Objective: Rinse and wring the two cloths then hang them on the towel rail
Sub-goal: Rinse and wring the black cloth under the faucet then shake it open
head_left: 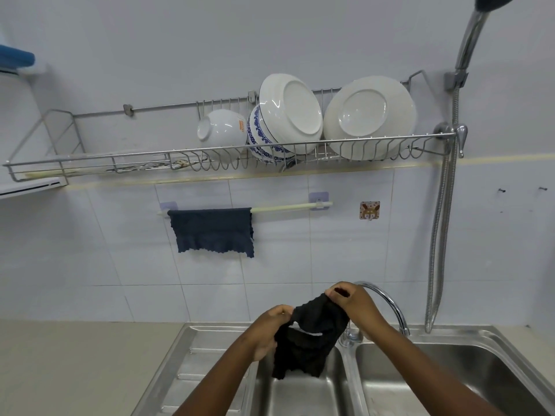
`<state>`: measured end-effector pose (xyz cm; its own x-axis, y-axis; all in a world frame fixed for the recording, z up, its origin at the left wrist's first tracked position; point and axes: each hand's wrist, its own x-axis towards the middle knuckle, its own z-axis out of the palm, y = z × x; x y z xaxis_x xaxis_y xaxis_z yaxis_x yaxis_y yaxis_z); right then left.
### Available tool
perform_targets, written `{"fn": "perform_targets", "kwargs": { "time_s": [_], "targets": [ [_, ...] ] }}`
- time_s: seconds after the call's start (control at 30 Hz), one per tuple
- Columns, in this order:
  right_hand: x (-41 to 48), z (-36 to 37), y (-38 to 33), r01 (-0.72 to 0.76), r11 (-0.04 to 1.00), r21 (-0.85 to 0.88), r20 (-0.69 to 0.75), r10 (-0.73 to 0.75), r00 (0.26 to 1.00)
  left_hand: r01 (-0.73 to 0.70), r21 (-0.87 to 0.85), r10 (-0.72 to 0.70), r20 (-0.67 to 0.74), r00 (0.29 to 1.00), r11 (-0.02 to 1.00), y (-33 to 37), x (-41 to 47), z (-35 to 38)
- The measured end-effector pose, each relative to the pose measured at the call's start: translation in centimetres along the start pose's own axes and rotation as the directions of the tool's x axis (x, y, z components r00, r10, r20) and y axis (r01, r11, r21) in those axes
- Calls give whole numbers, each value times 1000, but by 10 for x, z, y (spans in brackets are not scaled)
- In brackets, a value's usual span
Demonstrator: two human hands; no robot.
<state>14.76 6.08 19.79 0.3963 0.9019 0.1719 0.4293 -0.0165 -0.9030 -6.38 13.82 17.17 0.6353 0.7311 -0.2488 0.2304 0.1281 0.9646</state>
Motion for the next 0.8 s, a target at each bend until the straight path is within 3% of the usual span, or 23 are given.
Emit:
{"fn": "perform_targets", "kwargs": {
  "time_s": [0.07, 0.13, 0.23, 0.3, 0.43, 0.6, 0.7, 0.8],
  "targets": [
    [4, -8, -5, -50, 997, 56, 94, 45, 995, -55, 43, 51, 89, 995, 998, 2, -2, -7],
    [7, -20, -10, -57, 998, -1, 204, 56, 977, -117, 210, 90, 132, 987, 971, 4, -1, -15],
    [10, -30, -18, 12, 971, -238, 321, 67, 945, -221, 550, 211, 83, 974, 805, 12, 2, -19],
    [12, -32, -23, 58, 955, -292, 339, 47, 940, -217, 674, 250, 50, 967, 706, 19, 5, -21],
    [17, -29, -32, 133, 929, -345, 279, -34, 960, -242, 729, 213, 133, 968, 640, 29, 5, -27],
    [23, -29, -33, 267, 823, -502, 304, -120, 945, -216, 749, 306, 19, 952, 627, 40, 13, -33],
    [20, -28, -34, 258, 855, -449, 304, -125, 944, -167, 753, 300, -42, 953, 637, 53, 11, -38],
    [23, -29, -37, 248, 861, -445, 284, -128, 950, -182, 777, 295, -5, 955, 603, 69, 8, -42]
  ]
}}
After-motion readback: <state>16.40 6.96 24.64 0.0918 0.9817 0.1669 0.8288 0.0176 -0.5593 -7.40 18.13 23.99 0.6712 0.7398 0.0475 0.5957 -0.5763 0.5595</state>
